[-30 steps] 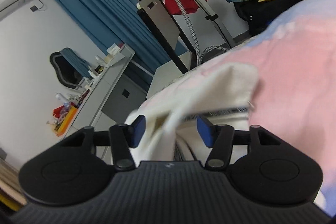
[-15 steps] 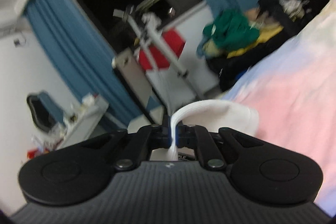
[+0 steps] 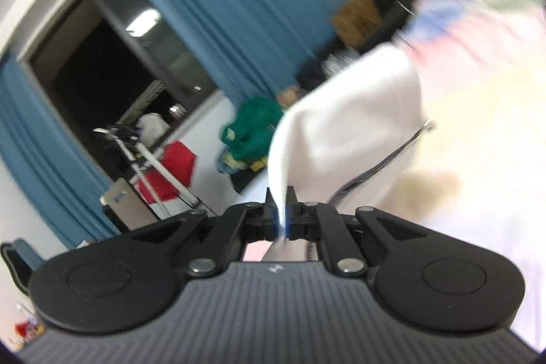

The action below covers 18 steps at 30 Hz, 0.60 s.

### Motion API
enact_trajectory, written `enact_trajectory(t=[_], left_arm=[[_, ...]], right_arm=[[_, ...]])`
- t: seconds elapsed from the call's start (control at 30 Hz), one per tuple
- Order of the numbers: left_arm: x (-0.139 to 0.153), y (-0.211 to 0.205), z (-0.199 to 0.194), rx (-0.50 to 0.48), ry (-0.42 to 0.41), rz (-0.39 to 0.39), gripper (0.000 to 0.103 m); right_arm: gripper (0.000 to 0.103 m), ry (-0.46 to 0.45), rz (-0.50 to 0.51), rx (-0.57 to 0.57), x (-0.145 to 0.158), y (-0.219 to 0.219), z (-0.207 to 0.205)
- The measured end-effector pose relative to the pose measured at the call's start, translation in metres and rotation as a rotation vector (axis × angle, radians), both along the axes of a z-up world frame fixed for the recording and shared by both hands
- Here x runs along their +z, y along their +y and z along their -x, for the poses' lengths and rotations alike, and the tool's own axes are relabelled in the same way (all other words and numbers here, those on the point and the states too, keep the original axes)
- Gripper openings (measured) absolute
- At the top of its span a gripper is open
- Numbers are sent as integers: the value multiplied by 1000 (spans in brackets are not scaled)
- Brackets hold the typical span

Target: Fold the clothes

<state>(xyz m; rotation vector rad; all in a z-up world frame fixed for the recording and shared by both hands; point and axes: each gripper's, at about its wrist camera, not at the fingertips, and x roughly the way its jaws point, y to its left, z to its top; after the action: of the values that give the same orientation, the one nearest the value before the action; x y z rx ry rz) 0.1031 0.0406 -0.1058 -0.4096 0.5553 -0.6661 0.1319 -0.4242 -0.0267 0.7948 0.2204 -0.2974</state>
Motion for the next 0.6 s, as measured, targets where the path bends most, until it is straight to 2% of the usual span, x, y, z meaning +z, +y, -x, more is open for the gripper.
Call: enact_trajectory(t=[0.1,0.17,0.2,0.3,0.33,0.4,0.47,0.53,0.6], left_arm=[[-1,-12,-3,8,27,-62,10],[-6,-17,-1,15,37,-105,10],[-8,-20,0,18,42,-127,10],[-14,-23,-3,28,52,-158,10],[-16,-24,-5,32,56,-166,10],[-16,-24,-2,38,70,-167,10],[-17,-25,-3,42,79,-167,10],[-17,-26,-4,44,81,-172,11],[-15,-26,-2,45,87,-173,11]], right_arm=[[8,119,-136,-33,-40,-16,24],[9,209,-264,-62,-64,-28,33],[9,226,-337,-66,-75,-34,35],[11,174,-569,-45,-103,-51,47],[17,157,-619,-50,-111,-54,51],[26,154,-717,-106,-129,-57,59],[30,134,-838,-180,-149,-57,70],[31,137,-889,-197,-159,-53,70],[34,151,-867,-182,-159,-50,64]])
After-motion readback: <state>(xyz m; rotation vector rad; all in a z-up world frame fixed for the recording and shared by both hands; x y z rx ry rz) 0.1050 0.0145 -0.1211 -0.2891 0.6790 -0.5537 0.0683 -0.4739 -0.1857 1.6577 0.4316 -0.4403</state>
